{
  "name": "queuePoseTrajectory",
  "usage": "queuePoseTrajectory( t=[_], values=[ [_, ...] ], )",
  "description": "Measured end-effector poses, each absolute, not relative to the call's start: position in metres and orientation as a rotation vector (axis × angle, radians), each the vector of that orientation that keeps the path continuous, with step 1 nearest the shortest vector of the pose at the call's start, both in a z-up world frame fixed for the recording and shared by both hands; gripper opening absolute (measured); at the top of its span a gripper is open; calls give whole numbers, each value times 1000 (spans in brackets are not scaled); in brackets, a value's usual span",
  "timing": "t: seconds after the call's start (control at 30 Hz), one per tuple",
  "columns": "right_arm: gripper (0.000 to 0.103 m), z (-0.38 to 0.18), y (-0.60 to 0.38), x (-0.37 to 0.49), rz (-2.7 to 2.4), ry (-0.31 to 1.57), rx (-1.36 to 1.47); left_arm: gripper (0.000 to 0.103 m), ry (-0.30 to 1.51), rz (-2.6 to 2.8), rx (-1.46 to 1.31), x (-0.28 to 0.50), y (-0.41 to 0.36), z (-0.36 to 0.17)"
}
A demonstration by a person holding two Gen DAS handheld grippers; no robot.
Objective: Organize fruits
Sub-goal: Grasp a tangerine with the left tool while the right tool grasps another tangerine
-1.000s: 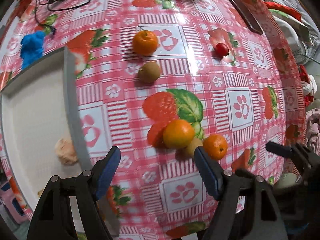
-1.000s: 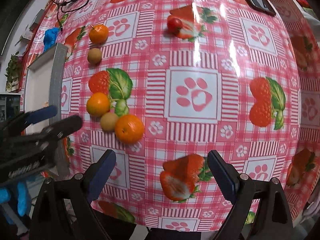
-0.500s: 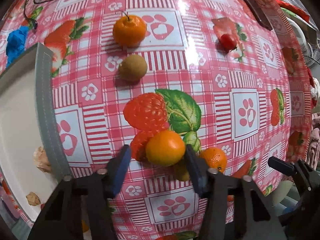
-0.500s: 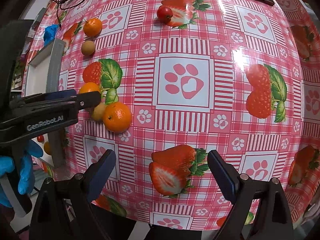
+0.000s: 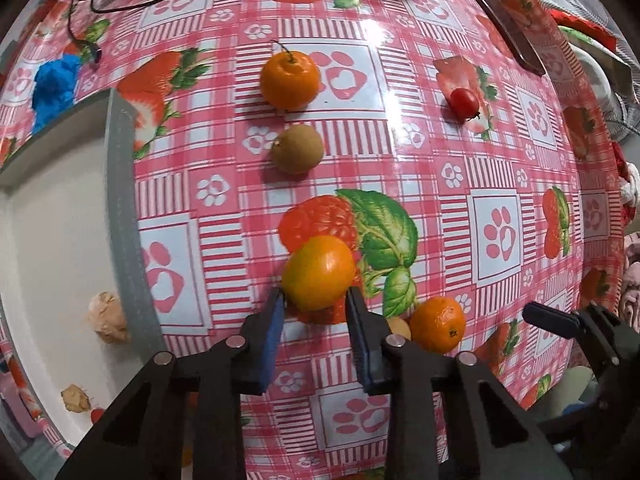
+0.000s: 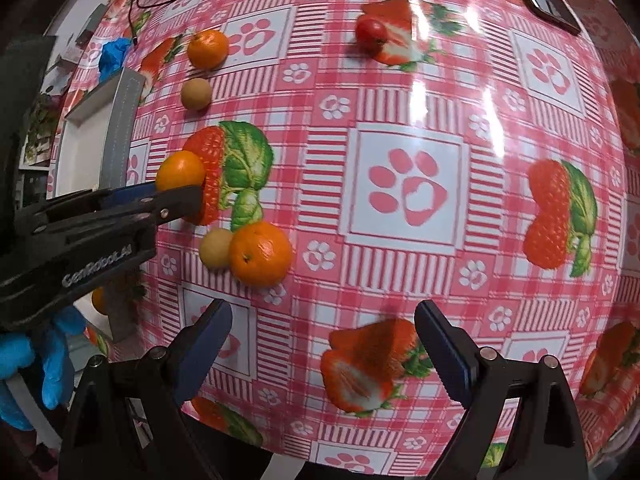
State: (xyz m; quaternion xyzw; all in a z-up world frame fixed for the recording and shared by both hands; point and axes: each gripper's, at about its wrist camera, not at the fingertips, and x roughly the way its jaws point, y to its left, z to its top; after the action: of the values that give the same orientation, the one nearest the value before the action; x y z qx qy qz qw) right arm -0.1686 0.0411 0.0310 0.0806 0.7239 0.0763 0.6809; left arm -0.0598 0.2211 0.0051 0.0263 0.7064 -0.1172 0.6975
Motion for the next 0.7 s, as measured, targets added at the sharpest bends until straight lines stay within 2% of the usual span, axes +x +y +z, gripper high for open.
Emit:
queuePoseTrajectory(
  t=[0.03,0.23,0.3,0.37,0.4,0.63,0.7],
  values=[
    [94,29,46,-164,176,1625,178,27,1573,-260,59,-61,222,6],
    [94,22,72,-146,230,1622,143,27,1580,-248,71,-66,230,4],
    [94,21,79,-143,238,1622,130,33,1572,-258,55,-67,231,4],
    [94,20,83,-142,241,1621,130,49,1554,-249,47,-65,233,7],
    [94,19,84,-141,242,1621,128,51,1548,-246,44,-63,235,8],
    [93,6,110,-125,263,1600,62,52,1541,-243,47,-46,230,1],
    [73,8,115,-123,283,1589,81,51,1549,-245,50,-42,230,-3]
  ],
)
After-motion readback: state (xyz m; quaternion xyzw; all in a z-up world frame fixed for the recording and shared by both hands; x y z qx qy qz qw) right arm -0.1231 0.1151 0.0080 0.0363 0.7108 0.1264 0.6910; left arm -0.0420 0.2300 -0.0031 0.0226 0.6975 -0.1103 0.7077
